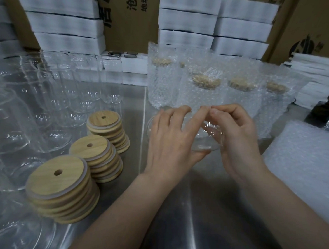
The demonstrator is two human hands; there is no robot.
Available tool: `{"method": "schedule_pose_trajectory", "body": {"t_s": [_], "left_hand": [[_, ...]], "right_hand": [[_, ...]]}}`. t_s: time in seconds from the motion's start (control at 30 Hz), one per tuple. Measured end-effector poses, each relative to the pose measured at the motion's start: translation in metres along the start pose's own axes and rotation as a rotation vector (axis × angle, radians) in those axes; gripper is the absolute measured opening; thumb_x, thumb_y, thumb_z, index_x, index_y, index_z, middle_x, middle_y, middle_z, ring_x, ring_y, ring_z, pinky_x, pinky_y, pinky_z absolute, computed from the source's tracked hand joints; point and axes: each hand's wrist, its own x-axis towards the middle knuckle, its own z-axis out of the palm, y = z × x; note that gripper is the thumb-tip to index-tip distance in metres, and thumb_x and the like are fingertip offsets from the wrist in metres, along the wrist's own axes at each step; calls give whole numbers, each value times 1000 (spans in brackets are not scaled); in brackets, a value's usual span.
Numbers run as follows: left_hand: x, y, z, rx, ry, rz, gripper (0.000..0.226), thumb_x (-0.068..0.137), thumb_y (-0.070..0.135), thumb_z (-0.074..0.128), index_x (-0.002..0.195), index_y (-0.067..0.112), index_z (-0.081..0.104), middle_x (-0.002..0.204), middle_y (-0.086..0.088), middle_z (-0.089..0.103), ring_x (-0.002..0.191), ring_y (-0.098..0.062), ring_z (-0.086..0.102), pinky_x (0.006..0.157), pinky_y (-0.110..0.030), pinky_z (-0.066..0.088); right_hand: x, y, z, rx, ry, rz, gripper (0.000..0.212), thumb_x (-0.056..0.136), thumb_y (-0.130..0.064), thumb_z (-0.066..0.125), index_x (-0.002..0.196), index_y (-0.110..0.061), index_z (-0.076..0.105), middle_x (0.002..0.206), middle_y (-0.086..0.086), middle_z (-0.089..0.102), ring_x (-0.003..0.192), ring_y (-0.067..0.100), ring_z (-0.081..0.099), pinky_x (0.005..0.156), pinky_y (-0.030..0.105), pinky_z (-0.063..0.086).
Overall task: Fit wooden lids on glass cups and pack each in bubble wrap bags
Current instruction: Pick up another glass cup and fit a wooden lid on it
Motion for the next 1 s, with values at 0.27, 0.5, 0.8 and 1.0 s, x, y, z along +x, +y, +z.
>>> {"method": "schedule_pose_trajectory", "body": {"t_s": [0.27,0.5,0.8,1.0], "left_hand": [[-3,-1,4,4,31,82,78,70,50,81,138,25,51,128,-7,61,121,-30,57,108,-57,34],[-5,-6,5,-118,29,22,72,78,65,59,136,31,33,137,-4,56,130,-27,50,112,-53,30],[-6,-7,-1,-336,82,-151,90,75,62,65,144,10,37,136,-8,56,122,-24,56,97,-46,50],[-7,-3,-5,-439,115,-271,92,74,61,65,144,8,39,130,-1,55,118,-14,56,96,-39,52]], "right_hand": [[9,-5,-8,245,42,223,17,86,-3,61,95,-16,56,98,12,76,89,21,73,88,35,55],[13,-7,-8,452,-95,329,35,77,-10,64,110,-16,53,99,7,76,88,18,73,91,32,55],[14,-3,-12,486,-413,295,36,91,-6,45,126,-15,52,135,8,62,127,22,57,114,37,37],[13,-4,-14,374,-573,234,73,75,-14,80,139,-16,46,147,4,51,139,19,44,118,37,29]]}}
